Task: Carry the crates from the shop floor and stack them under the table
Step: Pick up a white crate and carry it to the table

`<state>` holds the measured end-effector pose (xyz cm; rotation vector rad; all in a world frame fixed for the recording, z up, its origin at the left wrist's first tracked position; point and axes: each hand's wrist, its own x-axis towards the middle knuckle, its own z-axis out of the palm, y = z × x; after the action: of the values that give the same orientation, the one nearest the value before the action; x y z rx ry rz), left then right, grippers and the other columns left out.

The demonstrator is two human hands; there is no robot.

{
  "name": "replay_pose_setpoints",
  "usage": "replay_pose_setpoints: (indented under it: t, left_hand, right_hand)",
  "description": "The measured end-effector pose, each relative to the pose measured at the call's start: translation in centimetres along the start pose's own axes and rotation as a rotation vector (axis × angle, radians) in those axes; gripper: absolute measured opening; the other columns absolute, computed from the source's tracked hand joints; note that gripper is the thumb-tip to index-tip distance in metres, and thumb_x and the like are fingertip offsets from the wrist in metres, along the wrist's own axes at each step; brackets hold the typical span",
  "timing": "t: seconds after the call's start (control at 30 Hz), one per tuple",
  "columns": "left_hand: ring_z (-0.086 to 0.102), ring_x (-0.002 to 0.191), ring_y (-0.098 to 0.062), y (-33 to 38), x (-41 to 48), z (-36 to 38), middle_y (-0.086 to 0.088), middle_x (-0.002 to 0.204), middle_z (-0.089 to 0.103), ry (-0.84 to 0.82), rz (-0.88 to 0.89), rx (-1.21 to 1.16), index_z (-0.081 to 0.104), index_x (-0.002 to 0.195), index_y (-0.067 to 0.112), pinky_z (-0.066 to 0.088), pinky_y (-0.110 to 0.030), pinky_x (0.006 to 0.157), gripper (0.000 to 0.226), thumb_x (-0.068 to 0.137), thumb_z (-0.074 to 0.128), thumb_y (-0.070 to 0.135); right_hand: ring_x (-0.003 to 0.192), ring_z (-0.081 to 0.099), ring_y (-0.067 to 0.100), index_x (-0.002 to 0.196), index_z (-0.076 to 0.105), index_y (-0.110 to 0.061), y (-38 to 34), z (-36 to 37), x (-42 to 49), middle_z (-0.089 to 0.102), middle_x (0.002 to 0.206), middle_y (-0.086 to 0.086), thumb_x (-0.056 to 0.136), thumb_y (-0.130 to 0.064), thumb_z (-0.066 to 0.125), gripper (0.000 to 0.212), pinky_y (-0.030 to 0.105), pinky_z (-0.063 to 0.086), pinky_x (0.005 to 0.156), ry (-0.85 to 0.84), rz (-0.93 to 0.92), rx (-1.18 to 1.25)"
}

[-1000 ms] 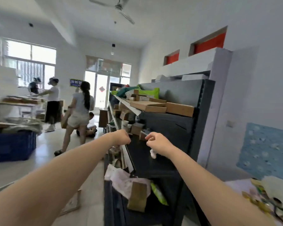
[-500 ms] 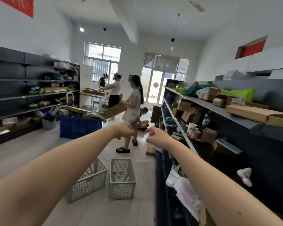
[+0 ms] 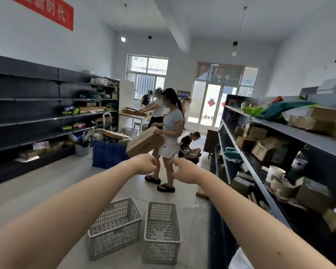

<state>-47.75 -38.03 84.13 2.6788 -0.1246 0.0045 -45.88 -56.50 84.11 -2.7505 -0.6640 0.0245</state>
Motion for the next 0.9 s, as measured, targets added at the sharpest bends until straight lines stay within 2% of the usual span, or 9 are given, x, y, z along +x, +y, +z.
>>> replay_pose_setpoints:
  t: [0.23, 0.37, 0.5, 0.57, 0.63, 0.8, 0.9]
  left_hand:
    - [0.057, 0.118, -0.022, -5.1, 13.1, -0.4, -0.005, 0.127, 0.063, -0.024, -0.01, -0.009, 0.061, 0.128, 0.014, 0.045, -0.034, 0.101, 0.038, 0.093, 0.05, 0.023]
    - [0.06, 0.112, -0.023, -7.9, 22.7, -0.9, -0.008, 0.124, 0.065, -0.058, 0.052, 0.003, 0.062, 0.126, 0.009, 0.048, -0.032, 0.095, 0.036, 0.093, 0.051, 0.019]
    - [0.06, 0.115, -0.024, -10.5, 32.6, -0.5, -0.007, 0.129, 0.062, -0.13, 0.06, -0.002, 0.06, 0.129, 0.013, 0.049, -0.033, 0.097, 0.039, 0.091, 0.055, 0.021]
    - [0.056, 0.12, -0.023, -11.4, 37.6, 0.1, -0.006, 0.133, 0.06, -0.151, 0.075, 0.034, 0.059, 0.13, 0.015, 0.045, -0.032, 0.102, 0.039, 0.093, 0.052, 0.021]
    - [0.054, 0.123, -0.023, -12.3, 42.3, 1.5, -0.005, 0.135, 0.059, -0.184, 0.077, 0.045, 0.059, 0.13, 0.014, 0.042, -0.03, 0.103, 0.038, 0.093, 0.05, 0.021]
    - [0.053, 0.123, -0.025, -12.3, 53.8, 7.5, -0.008, 0.135, 0.058, -0.287, 0.113, 0.063, 0.058, 0.131, 0.011, 0.04, -0.025, 0.096, 0.039, 0.093, 0.049, 0.02]
    - [0.052, 0.124, -0.026, -11.2, 60.5, 10.9, -0.009, 0.136, 0.057, -0.329, 0.15, 0.062, 0.058, 0.131, 0.011, 0.04, -0.028, 0.1, 0.039, 0.093, 0.049, 0.019]
  right_hand:
    - [0.125, 0.049, 0.025, 0.139, 0.044, -0.024, 4.8, 2.8, 13.1, 0.045, 0.142, 0.006, 0.087, -0.02, 0.057, 0.053, 0.032, 0.041, 0.097, -0.044, 0.068, -0.001]
    - [0.125, 0.048, 0.026, 0.139, 0.044, -0.023, 6.8, 3.9, 21.2, 0.045, 0.141, 0.009, 0.088, -0.022, 0.055, 0.051, 0.038, 0.042, 0.103, -0.038, 0.116, -0.028]
    - [0.126, 0.047, 0.025, 0.141, 0.043, -0.024, 9.3, 4.3, 29.0, 0.04, 0.146, 0.007, 0.09, -0.026, 0.057, 0.053, 0.036, 0.044, 0.1, -0.038, 0.181, -0.014]
    - [0.124, 0.048, 0.024, 0.139, 0.043, -0.026, 11.3, 4.7, 32.7, 0.04, 0.145, 0.007, 0.09, -0.025, 0.056, 0.051, 0.031, 0.043, 0.093, -0.015, 0.217, -0.007]
    - [0.121, 0.05, 0.024, 0.139, 0.043, -0.028, 13.6, 5.4, 35.6, 0.04, 0.145, 0.005, 0.089, -0.026, 0.055, 0.051, 0.028, 0.04, 0.086, -0.018, 0.266, -0.003]
    - [0.121, 0.052, 0.024, 0.137, 0.045, -0.029, 21.6, 7.2, 41.5, 0.045, 0.141, 0.003, 0.087, -0.025, 0.055, 0.051, 0.036, 0.045, 0.097, -0.044, 0.364, 0.012]
    - [0.118, 0.056, 0.024, 0.135, 0.049, -0.024, 27.2, 8.1, 44.9, 0.048, 0.14, 0.004, 0.087, -0.02, 0.057, 0.049, 0.04, 0.047, 0.1, -0.063, 0.431, 0.097]
